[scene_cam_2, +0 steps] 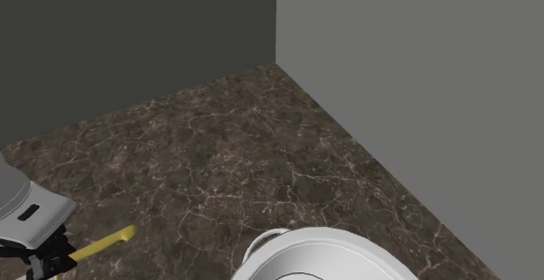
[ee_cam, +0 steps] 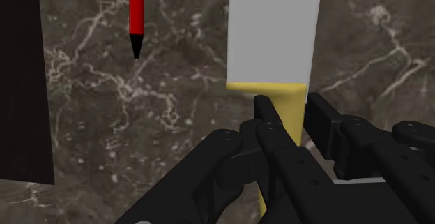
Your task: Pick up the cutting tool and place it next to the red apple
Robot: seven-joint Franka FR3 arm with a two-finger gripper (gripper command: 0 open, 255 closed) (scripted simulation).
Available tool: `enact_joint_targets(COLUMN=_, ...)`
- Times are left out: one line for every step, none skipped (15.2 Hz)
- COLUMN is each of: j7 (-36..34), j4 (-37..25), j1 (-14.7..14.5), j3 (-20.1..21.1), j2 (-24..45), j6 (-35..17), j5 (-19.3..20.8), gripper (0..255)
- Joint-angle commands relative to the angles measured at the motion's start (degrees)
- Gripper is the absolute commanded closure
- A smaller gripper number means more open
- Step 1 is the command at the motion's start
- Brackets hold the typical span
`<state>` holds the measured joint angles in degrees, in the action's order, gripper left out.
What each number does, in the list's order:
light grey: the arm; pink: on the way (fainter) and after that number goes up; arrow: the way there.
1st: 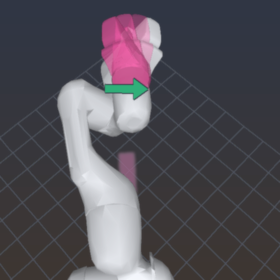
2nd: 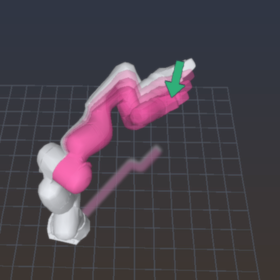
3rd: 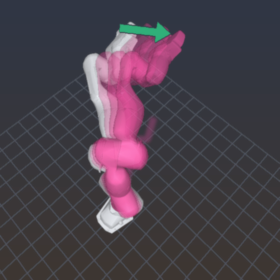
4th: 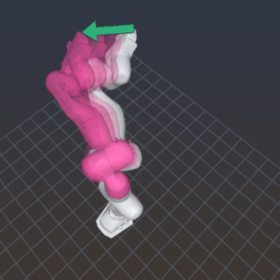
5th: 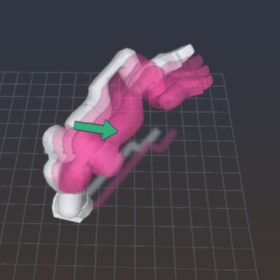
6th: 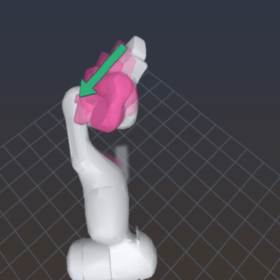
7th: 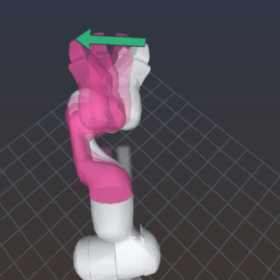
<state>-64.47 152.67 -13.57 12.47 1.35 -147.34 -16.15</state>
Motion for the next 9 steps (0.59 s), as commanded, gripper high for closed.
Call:
enact_joint_targets(j7=0.1, j4=-0.1, j1=0.0, j3=0.0, j2=0.7, j6=-0.6, j5=0.0, gripper=255)
enact_joint_targets(j7=0.1, j4=-0.1, j1=0.0, j3=0.0, j2=0.7, j6=-0.6, j5=0.0, gripper=255)
enact_joint_targets(j7=0.1, j4=-0.1, j1=0.0, j3=0.0, j2=0.7, j6=-0.6, j5=0.0, gripper=255)
enact_joint_targets(j7=0.1, j4=-0.1, j1=0.0, j3=0.0, j2=0.7, j6=-0.6, j5=0.0, gripper=255)
enact_joint_targets(j7=0.1, j4=-0.1, j1=0.0, j3=0.0, j2=0.7, j6=-0.6, j5=0.0, gripper=255)
enact_joint_targets(j7=0.1, j4=-0.1, j1=0.0, j3=0.0, j2=0.7, j6=-0.6, j5=0.0, gripper=255)
enact_joint_targets(j7=0.1, j4=-0.1, j1=0.0, j3=0.0, j2=0.7, j6=-0.6, j5=0.0, gripper=255)
enact_joint_targets(j7=0.1, j4=-0.1, j1=0.0, j3=0.0, j2=0.7, j6=-0.6, j5=0.0, gripper=0)
enact_joint_targets(j7=0.1, j4=-0.1, j1=0.0, j3=0.0, j2=0.7, j6=-0.6, j5=0.0, gripper=0)
